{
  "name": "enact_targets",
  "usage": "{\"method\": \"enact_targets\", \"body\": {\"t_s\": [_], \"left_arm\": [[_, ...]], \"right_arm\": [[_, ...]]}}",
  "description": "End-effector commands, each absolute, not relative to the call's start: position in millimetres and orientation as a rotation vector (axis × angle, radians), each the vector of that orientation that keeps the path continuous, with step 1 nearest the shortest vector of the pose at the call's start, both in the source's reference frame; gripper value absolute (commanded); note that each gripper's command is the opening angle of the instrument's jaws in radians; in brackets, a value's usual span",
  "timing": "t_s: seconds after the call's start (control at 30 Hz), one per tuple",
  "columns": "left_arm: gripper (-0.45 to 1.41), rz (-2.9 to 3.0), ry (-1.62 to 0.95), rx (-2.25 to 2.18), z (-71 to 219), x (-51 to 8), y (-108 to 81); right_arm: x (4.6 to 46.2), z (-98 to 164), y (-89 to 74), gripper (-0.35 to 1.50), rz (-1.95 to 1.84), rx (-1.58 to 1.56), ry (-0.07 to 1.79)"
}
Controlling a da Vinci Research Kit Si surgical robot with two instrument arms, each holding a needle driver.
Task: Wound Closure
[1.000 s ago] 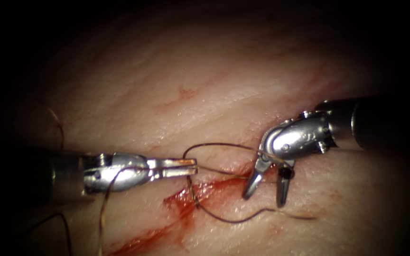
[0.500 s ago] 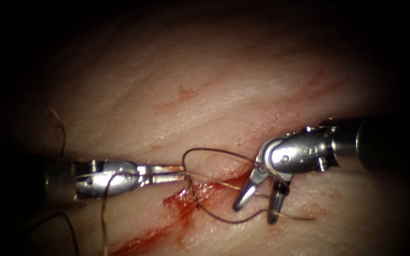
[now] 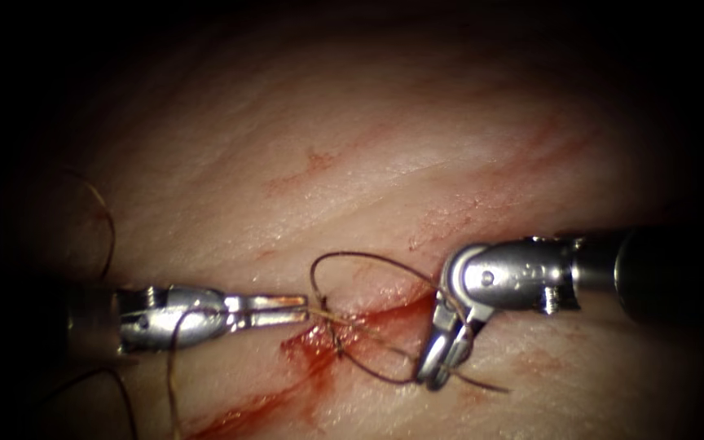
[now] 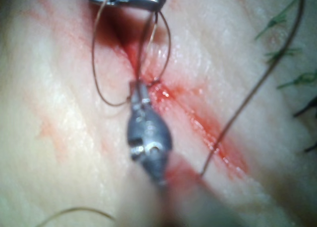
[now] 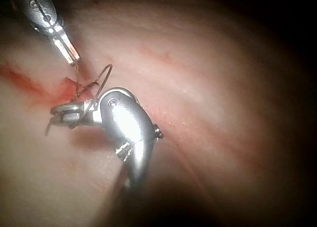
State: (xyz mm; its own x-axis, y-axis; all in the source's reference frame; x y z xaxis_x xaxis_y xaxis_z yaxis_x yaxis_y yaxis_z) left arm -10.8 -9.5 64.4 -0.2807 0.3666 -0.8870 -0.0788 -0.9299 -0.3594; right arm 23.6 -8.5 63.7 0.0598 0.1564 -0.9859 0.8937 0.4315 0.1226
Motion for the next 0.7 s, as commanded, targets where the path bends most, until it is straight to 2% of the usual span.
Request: {"method": "enact_targets", "body": {"t_s": [0.03,0.27,0.7], "left_arm": [[-0.45,2.281,-0.365,-1.686,64.3,-10.7,-11.3],[-0.45,2.273,-0.389,-1.678,62.3,-8.6,-19.7],[-0.45,2.26,-0.483,-1.721,57.8,-10.7,-31.5]], "right_arm": [[25.3,66.0,-6.9,-0.35,-0.654,0.965,1.43],[27.3,73.4,-1.4,-0.35,-0.412,0.802,1.398],[26.2,80.7,2.5,-0.35,-0.15,0.602,1.292]]}}
